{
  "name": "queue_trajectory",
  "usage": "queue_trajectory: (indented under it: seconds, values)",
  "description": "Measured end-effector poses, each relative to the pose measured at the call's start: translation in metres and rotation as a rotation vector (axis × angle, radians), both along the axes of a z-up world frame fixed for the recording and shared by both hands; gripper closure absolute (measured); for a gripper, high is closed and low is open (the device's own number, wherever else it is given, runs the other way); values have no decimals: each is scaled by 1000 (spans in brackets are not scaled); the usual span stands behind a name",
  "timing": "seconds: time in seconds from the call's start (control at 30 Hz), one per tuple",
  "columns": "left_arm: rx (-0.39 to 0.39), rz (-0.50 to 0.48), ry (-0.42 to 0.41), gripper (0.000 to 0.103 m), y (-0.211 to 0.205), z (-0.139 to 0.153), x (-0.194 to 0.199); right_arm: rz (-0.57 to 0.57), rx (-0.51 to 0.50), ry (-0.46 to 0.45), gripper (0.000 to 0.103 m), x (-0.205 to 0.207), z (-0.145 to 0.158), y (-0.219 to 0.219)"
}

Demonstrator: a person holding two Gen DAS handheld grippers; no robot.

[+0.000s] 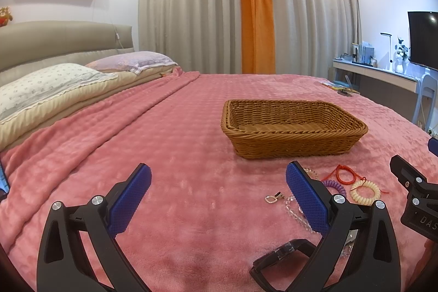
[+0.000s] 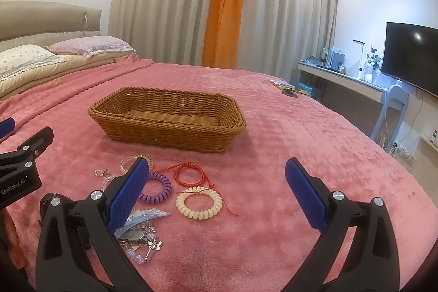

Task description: Organize jewelry

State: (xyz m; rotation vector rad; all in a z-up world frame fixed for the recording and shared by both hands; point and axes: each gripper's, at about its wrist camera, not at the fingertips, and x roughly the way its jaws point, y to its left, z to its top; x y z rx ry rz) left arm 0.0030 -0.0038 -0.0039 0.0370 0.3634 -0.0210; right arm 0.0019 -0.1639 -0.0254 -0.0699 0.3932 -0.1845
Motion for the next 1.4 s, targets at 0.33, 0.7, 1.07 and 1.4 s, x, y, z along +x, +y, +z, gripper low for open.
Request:
queue_trajectory:
  seconds: [0.33, 0.7, 1.07, 1.4]
  values:
    - [2, 1, -3, 7, 0, 0, 0, 0, -8, -1, 8, 0, 0, 2]
    - [-3, 0, -7, 7, 0, 1, 0, 3, -9, 10, 8, 2, 0, 2]
    - [-170, -49, 97, 9, 62, 22, -2, -3, 87, 91, 19, 12, 1, -26]
    - [-147, -307, 324, 28, 31, -6, -6, 55, 122, 254, 52, 32, -8, -53]
